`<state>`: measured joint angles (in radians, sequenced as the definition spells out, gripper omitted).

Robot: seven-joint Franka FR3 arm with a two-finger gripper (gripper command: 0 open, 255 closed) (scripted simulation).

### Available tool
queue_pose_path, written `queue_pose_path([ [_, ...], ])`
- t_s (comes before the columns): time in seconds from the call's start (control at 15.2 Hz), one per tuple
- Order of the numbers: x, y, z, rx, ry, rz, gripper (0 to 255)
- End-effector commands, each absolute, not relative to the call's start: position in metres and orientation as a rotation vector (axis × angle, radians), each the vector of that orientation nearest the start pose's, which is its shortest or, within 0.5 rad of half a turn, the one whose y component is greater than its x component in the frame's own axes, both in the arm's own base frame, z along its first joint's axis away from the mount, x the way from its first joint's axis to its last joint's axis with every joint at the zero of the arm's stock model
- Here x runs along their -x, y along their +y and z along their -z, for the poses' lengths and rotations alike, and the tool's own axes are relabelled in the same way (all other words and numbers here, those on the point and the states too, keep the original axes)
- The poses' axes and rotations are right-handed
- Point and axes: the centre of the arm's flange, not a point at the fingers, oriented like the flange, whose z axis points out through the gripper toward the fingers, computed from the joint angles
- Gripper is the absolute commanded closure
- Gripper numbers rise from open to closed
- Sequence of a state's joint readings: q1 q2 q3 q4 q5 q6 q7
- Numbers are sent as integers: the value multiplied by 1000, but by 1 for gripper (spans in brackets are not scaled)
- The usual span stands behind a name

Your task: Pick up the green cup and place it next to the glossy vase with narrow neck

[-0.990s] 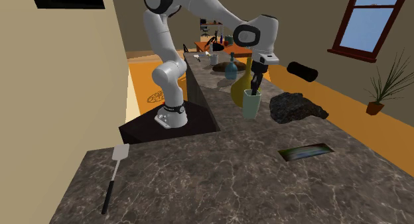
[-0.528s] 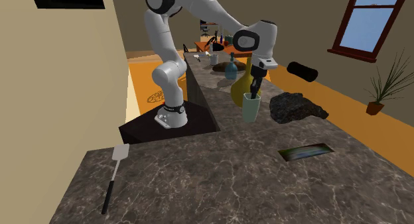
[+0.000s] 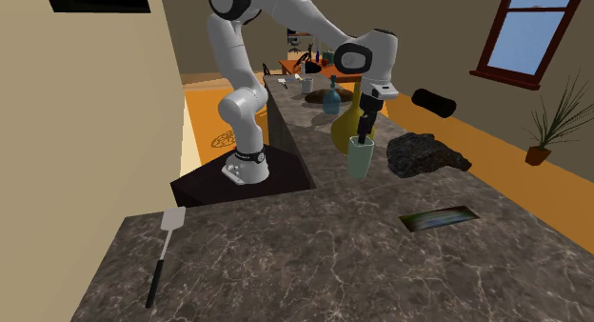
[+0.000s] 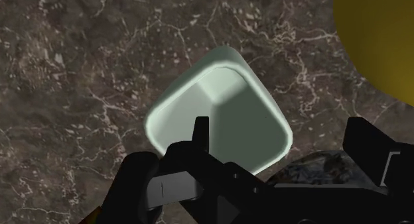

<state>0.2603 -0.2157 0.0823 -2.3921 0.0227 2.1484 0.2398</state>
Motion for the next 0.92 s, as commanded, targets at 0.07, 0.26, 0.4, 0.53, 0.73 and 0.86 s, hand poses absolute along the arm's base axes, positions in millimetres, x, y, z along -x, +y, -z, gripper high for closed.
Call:
queue_pose_path([
  [0.07, -433, 156, -399, 3145, -138, -44, 0],
  [0.26, -435, 156, -438, 3145, -138, -44, 0],
  [0.4, -435, 156, -449, 3145, -138, -44, 0],
  [0.53, -435, 156, -449, 3145, -138, -44, 0],
  [0.73, -435, 156, -449, 3145, -138, -44, 0],
  [0.86, -435, 156, -449, 3145, -138, -43, 0],
])
